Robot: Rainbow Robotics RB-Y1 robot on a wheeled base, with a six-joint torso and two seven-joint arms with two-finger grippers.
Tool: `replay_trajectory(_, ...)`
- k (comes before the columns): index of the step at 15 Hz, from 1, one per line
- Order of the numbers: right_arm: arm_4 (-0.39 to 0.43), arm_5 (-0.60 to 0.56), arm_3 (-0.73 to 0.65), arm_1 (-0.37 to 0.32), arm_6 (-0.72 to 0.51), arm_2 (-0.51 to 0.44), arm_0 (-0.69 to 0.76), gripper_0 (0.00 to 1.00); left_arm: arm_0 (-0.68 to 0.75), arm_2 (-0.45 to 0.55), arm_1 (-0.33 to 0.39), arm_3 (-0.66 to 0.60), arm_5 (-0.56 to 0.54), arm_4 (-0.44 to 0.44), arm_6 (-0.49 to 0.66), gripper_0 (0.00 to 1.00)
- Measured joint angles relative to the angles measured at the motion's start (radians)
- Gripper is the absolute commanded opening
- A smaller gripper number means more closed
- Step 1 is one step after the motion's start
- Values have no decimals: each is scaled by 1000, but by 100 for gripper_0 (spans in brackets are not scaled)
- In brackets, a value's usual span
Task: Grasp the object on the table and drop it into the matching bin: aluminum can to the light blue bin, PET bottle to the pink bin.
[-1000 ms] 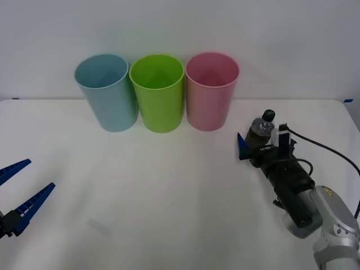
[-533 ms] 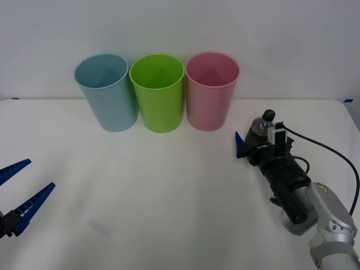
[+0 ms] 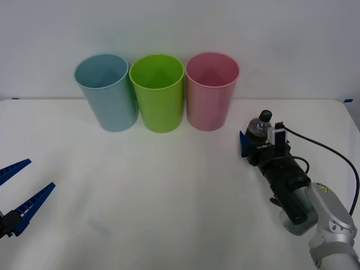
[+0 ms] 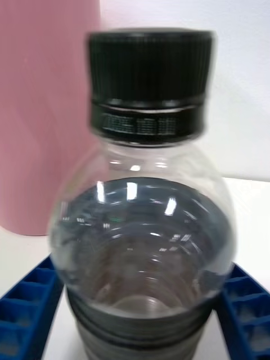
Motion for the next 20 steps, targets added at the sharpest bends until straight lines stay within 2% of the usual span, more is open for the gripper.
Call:
replay_trajectory(2, 0, -1, 0, 0, 2, 0, 0, 0, 0, 0, 0, 0, 0, 0, 0, 100)
replay_trajectory(10, 0, -24, -5, -1, -5, 1, 7, 0, 0, 0, 0, 0, 0, 0, 0, 100)
replay_trajectory(17, 19, -61, -96, -7, -28, 9, 56, 0, 0, 0, 0, 0, 0, 0, 0, 100)
replay_trajectory(20, 35, -65, -149, -34, -51, 38, 65, 0, 0, 0, 0, 0, 0, 0, 0, 100)
